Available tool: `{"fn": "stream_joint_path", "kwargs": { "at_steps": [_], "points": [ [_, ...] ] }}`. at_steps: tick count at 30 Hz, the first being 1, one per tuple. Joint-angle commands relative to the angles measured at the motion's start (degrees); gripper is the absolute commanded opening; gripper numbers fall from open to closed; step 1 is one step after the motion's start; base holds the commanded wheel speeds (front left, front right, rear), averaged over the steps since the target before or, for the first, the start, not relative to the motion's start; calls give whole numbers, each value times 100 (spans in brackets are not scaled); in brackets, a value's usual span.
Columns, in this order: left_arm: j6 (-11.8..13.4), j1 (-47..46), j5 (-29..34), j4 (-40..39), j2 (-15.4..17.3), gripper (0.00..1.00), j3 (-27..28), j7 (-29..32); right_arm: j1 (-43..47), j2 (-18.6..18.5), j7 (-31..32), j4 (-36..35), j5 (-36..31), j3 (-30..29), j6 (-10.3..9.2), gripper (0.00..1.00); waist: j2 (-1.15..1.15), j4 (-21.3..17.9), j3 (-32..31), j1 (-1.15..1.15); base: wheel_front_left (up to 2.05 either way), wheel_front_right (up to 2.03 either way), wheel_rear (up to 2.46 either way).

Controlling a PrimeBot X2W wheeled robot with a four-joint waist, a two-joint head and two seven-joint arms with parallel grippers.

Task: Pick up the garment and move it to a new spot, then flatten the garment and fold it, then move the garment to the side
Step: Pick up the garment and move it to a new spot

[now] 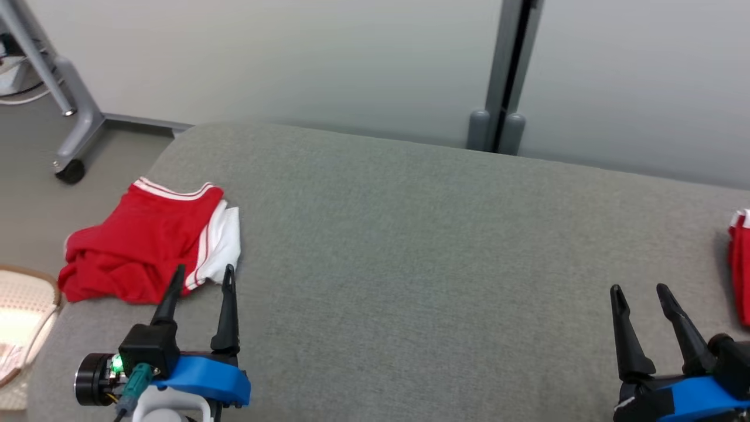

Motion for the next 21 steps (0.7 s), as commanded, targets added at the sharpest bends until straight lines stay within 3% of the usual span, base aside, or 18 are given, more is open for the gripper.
{"fn": "stream_joint_path", "kwargs": {
  "at_steps": [1, 11, 17, 21],
  "points": [
    [26, -102, -18, 28, 23, 100, 49, -54, -117, -6, 38, -94, -62, 45, 3, 100, 0, 341, 248, 0, 0, 0, 0],
    [5, -353, -60, 68, -11, 100, 234, -169, -277, -8, 356, -556, -315, 229, 3, 100, 0, 1135, 594, 0, 0, 0, 0],
    [20, -596, -48, 107, -147, 100, 348, -183, -510, -7, 577, -871, -527, 265, 3, 100, 0, 1153, 1097, 0, 0, 0, 0],
    [-99, -1022, -57, 359, -280, 100, 401, -183, -741, -9, 772, -1132, -736, 295, 3, 100, 0, 992, 1637, 0, 0, 0, 0]
  ]
}}
